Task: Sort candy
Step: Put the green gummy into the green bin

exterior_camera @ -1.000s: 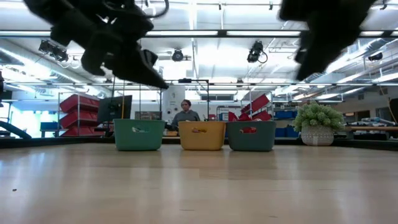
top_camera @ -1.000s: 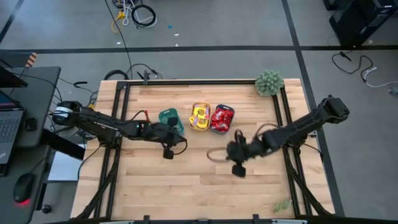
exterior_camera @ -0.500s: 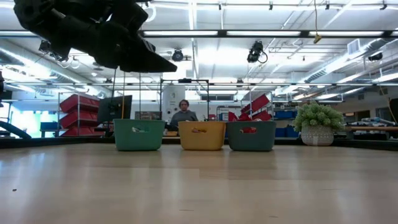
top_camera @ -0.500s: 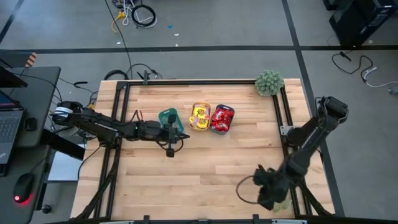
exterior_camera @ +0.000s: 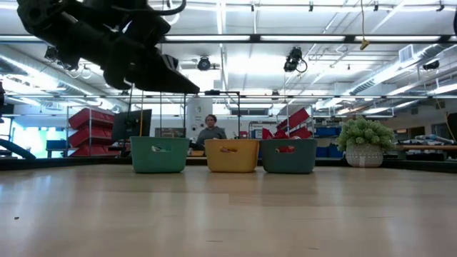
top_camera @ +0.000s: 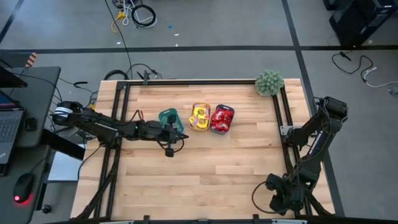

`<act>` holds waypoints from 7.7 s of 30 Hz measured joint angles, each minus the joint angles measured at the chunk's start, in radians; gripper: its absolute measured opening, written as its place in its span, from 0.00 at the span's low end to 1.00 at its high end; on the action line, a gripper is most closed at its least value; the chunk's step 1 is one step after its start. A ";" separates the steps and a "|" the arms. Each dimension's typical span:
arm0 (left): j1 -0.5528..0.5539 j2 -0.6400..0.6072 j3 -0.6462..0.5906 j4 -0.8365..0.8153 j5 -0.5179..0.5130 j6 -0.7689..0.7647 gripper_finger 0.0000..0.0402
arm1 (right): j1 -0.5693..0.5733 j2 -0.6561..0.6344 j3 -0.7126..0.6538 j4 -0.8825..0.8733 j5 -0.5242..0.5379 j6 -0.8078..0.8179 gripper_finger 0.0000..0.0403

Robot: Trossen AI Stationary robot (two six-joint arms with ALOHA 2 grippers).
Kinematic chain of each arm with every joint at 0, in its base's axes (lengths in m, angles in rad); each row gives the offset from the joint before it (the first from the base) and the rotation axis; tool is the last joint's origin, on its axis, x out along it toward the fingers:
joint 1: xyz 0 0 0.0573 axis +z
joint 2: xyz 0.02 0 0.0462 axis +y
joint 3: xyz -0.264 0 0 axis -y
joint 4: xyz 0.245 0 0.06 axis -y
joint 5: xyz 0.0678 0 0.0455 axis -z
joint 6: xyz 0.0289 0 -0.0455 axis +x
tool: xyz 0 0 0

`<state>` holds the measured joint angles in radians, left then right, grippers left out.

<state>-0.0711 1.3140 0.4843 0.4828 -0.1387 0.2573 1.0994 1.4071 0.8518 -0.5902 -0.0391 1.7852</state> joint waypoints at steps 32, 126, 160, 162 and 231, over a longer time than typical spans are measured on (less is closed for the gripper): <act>0.000 0.000 0.001 -0.088 0.000 -0.006 0.01 | 0.024 0.147 -0.191 0.400 -0.189 0.072 0.38; -0.001 -0.608 -0.294 0.212 -0.138 0.001 0.00 | -0.870 0.281 0.430 -0.128 0.046 -1.277 0.00; -0.001 -0.608 -0.294 0.139 -0.138 -0.007 0.00 | -0.193 0.177 0.177 -0.302 -0.421 -0.212 0.41; -0.001 -0.608 -0.294 0.135 -0.138 -0.007 0.00 | -0.185 0.177 0.131 -0.218 -0.477 -0.193 0.42; -0.001 -0.608 -0.293 0.096 -0.139 -0.006 0.00 | -0.112 0.253 -0.092 0.160 -0.719 -0.239 0.00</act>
<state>-0.0719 0.7063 0.1913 0.5785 -0.2775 0.2508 0.9874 1.6598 0.7594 -0.4304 -0.7582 1.5463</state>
